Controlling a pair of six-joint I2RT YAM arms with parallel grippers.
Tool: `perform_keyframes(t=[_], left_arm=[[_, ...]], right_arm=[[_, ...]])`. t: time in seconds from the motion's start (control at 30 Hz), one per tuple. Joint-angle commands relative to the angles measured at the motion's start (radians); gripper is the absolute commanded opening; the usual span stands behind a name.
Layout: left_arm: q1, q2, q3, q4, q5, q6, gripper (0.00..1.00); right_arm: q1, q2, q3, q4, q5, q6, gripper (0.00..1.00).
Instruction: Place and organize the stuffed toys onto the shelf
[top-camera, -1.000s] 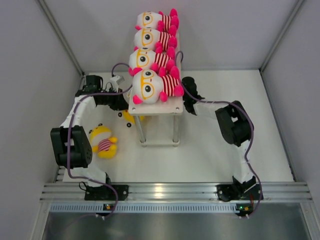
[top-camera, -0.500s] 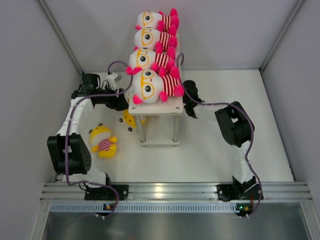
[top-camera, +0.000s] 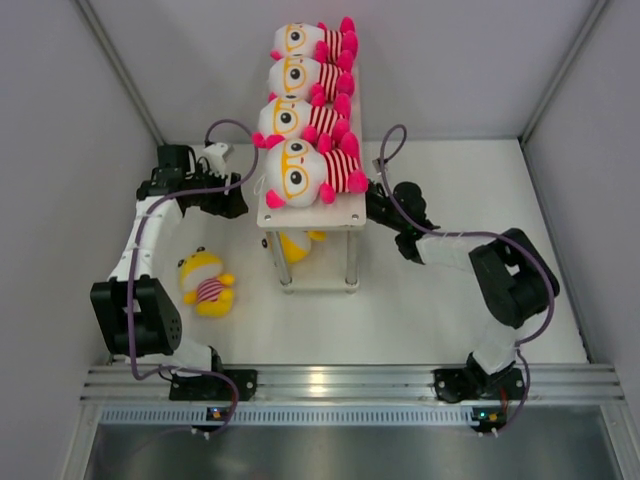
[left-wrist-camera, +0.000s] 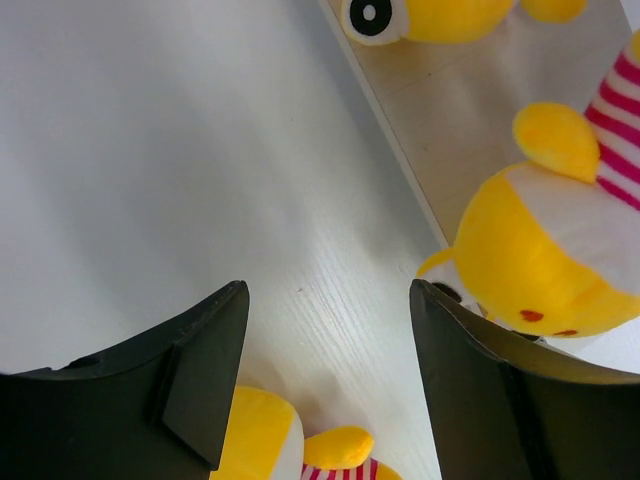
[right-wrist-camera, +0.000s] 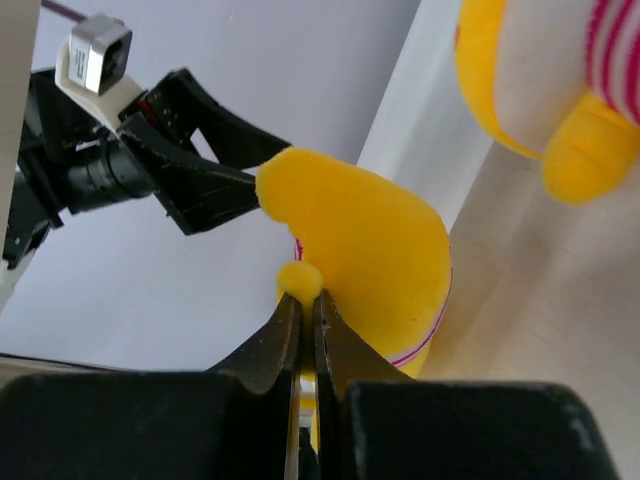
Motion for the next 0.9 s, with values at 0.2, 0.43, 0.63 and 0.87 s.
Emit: perform_keyframes(t=[0.2, 0.43, 0.63, 0.87], left_arm=[[0.004, -0.017, 0.022, 0.015, -0.042, -0.018, 0.71], [0.005, -0.029, 0.004, 0.015, -0.033, -0.022, 0.70], [-0.016, -0.035, -0.039, 0.015, 0.013, -0.018, 0.70], [-0.065, -0.003, -0.076, 0.015, -0.010, -0.007, 0.72]], right_arm=[[0.008, -0.294, -0.248, -0.100, 0.419, 0.035, 0.00], [0.045, -0.358, -0.354, -0.178, 0.700, 0.135, 0.00], [0.053, -0.273, -0.290, -0.250, 0.638, 0.135, 0.00], [0.082, -0.228, -0.336, -0.201, 0.610, 0.261, 0.00]])
